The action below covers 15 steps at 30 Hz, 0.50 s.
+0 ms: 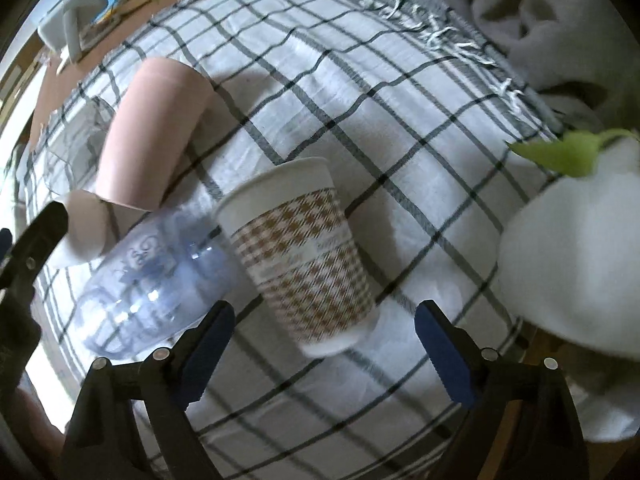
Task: Flip cup upside down
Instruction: 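Move the right gripper toward the houndstooth paper cup and close on it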
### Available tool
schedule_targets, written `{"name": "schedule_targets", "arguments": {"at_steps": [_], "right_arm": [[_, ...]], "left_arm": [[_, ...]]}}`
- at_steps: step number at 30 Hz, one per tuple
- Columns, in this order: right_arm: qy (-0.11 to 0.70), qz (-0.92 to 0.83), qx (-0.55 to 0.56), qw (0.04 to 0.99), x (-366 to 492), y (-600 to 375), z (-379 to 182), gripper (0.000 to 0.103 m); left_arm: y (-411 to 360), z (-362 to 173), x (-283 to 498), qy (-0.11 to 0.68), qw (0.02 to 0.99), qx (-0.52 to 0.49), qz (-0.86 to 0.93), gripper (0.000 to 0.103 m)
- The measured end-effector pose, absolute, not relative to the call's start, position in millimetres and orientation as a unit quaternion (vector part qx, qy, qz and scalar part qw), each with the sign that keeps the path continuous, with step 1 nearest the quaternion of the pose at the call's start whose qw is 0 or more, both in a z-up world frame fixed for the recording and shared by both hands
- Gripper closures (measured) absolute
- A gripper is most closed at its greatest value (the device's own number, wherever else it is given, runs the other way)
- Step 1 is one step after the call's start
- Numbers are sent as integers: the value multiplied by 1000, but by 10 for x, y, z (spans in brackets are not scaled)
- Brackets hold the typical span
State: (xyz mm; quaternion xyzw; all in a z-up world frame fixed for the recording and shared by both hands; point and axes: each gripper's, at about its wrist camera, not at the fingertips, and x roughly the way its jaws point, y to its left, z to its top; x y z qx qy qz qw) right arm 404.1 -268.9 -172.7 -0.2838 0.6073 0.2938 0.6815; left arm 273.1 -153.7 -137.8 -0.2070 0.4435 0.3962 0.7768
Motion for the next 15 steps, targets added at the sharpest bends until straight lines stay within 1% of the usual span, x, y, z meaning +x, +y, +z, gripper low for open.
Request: {"name": "schedule_targets", "arguments": {"at_steps": [3, 5, 6, 9, 10, 11, 15], "right_arm": [[613, 311, -296, 664, 4135, -2620, -1838, 15], [610, 316, -304, 660, 4172, -2580, -1892, 19], [609, 321, -306, 658, 4187, -2561, -1913, 20], [612, 332, -306, 650, 4220, -2515, -1990, 29], [614, 334, -304, 647, 4231, -2510, -2019, 33], [617, 335, -301, 646, 4242, -2508, -2045, 41], [616, 330, -284, 656, 4270, -2537, -2068, 42]], "left_arm": [[-1546, -1418, 2827, 451, 771, -197, 405, 0], [-1552, -1434, 2871, 452, 768, -189, 413, 0], [-1559, -1435, 2885, 452, 767, -183, 416, 0], [-1571, -1441, 2913, 453, 767, -174, 419, 0], [-1572, -1451, 2920, 456, 767, -171, 419, 0], [-1575, -1462, 2931, 459, 766, -169, 418, 0], [-1589, -1459, 2948, 468, 771, -157, 402, 0]]}}
